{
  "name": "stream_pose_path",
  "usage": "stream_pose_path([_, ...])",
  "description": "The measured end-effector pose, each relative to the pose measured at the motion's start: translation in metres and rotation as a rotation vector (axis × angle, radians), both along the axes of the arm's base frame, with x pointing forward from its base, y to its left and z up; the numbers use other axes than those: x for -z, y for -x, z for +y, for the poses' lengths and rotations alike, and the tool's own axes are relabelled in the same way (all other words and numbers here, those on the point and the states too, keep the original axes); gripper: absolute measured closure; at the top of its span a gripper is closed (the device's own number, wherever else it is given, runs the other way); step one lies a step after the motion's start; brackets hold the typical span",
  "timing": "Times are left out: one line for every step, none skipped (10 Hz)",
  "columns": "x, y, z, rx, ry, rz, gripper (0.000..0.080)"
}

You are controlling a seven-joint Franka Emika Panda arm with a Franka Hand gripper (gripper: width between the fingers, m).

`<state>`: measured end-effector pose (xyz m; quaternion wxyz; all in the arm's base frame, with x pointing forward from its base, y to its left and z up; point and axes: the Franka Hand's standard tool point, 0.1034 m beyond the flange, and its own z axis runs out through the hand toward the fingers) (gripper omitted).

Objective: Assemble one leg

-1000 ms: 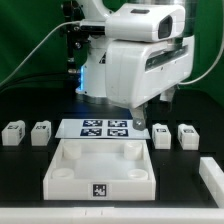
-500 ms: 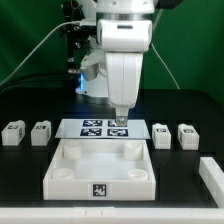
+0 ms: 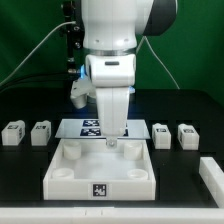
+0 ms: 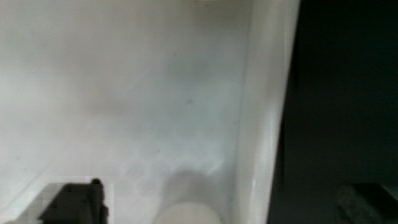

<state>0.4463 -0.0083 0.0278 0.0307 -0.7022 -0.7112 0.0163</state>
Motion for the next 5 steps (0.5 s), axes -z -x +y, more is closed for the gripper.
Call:
stream_pose_path([0.0088, -0.0004, -0.0029, 0.005, -0.004, -0.001, 0.015])
stream_pose_path([0.0155, -0.0003, -0.007, 0.013, -0.008, 0.0, 0.015])
stream_pose_path([0.0171, -0.0001, -0.0098, 0.021, -0.008, -0.002, 0.015])
stream_pose_path([0.0169, -0.0001, -0.0095, 0.025, -0.008, -0.001, 0.015])
stream_pose_path([0.0171, 0.0002, -0.0098, 0.026, -0.008, -0.001, 0.0279])
